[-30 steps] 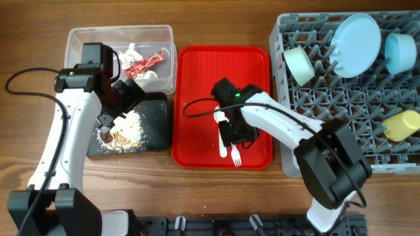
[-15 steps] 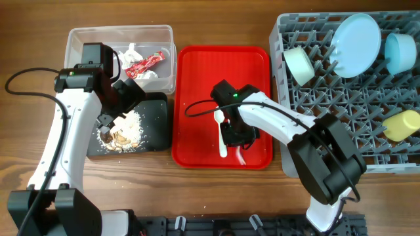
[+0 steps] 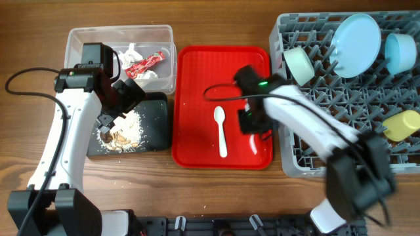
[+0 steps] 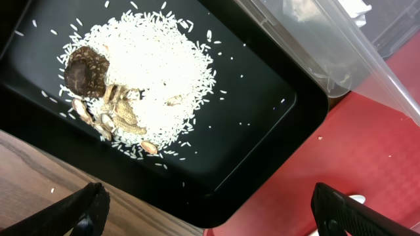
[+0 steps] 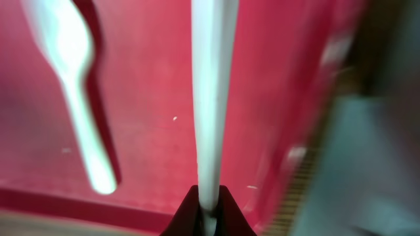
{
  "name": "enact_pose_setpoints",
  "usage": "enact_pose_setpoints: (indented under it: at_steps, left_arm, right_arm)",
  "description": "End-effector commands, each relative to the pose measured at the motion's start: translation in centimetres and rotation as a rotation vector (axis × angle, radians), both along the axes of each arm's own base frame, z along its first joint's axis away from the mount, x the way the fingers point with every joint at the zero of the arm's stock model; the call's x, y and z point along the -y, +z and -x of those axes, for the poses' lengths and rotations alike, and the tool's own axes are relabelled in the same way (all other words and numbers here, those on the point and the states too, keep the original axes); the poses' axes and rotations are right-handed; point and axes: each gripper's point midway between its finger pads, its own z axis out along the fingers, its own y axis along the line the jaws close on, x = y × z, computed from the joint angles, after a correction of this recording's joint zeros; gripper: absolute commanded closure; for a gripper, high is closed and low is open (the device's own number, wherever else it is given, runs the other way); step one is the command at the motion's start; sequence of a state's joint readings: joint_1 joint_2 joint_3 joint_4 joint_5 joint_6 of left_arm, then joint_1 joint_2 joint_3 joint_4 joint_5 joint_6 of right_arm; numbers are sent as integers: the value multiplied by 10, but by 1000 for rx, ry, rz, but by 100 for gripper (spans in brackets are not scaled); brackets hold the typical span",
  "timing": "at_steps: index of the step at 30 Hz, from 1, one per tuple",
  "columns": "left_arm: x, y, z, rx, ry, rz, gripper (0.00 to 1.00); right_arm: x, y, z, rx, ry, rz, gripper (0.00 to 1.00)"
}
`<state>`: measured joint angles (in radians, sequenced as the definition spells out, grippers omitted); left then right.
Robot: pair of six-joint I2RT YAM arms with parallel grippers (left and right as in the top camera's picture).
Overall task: Sort waste into correct bins and load items into the dishwasher rack
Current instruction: 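Drop the white fork into the rack with the right gripper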
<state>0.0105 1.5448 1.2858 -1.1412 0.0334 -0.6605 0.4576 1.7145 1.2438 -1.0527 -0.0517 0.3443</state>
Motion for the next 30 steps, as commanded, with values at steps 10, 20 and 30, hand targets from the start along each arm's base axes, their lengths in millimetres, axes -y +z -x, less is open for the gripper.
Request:
enact_pose_setpoints:
  at_steps: [10, 20, 30]
  left_arm:
    - [1, 1, -1, 4, 0, 11, 0]
    - [1, 1, -1, 4, 0, 11, 0]
    - [1, 1, -1, 4, 0, 11, 0]
  right_arm:
    - [110, 62, -14, 172, -46, 90, 96]
    - [117, 23, 1, 68, -60, 107, 81]
    - [57, 106, -46, 293, -31, -225, 48]
